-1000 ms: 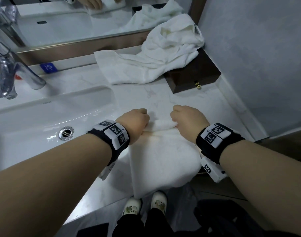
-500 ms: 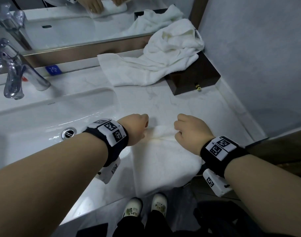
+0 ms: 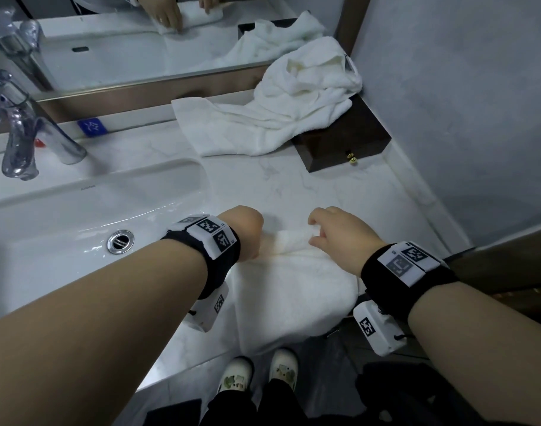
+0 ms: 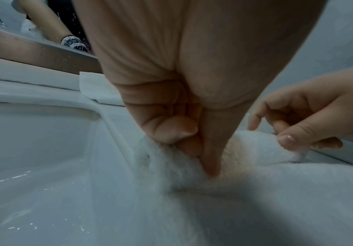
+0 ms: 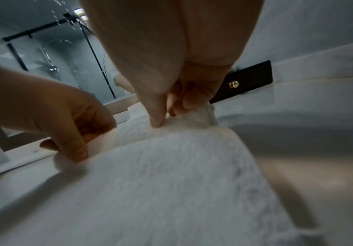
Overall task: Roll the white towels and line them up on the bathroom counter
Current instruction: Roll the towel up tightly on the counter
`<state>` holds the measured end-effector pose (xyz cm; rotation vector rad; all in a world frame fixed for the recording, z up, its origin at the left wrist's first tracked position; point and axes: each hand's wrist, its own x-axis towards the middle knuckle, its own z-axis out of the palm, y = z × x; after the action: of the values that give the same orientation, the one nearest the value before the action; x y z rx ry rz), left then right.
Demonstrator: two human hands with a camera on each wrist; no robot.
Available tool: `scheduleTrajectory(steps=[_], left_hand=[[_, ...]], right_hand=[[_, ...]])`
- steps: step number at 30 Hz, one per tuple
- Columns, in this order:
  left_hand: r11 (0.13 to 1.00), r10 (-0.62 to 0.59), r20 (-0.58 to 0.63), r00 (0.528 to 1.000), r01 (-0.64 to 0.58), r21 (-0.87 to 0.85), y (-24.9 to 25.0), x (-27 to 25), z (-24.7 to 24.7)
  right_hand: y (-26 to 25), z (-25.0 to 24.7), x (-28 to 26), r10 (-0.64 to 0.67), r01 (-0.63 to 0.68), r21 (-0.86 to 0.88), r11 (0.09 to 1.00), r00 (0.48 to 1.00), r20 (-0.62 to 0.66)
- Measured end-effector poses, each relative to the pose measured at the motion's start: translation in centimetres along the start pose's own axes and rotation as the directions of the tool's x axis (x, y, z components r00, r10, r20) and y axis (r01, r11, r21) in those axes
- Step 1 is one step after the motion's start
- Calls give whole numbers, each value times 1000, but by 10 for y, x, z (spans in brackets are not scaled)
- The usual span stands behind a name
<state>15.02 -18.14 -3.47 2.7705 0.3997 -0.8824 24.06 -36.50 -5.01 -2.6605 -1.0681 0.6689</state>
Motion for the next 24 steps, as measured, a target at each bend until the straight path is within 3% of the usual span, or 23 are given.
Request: scheduleTrajectory(steps=[5, 10, 15, 24], left_hand=[[999, 21, -10, 1000, -22, -43, -4, -1, 2], [993, 49, -51, 998, -54, -105, -12, 0, 9], [995, 59, -56, 997, -63, -74, -14, 3, 17], [995, 50, -169, 984, -63, -74, -17, 11, 14]], right_hand=[[-3, -4, 5, 12, -7, -63, 998, 997, 83], [-6, -11, 7, -77, 90, -177, 980, 994, 78], [-11, -10, 14, -90, 132, -248, 960, 981, 174], [-15, -7, 28, -167, 165, -295, 941, 986, 18]])
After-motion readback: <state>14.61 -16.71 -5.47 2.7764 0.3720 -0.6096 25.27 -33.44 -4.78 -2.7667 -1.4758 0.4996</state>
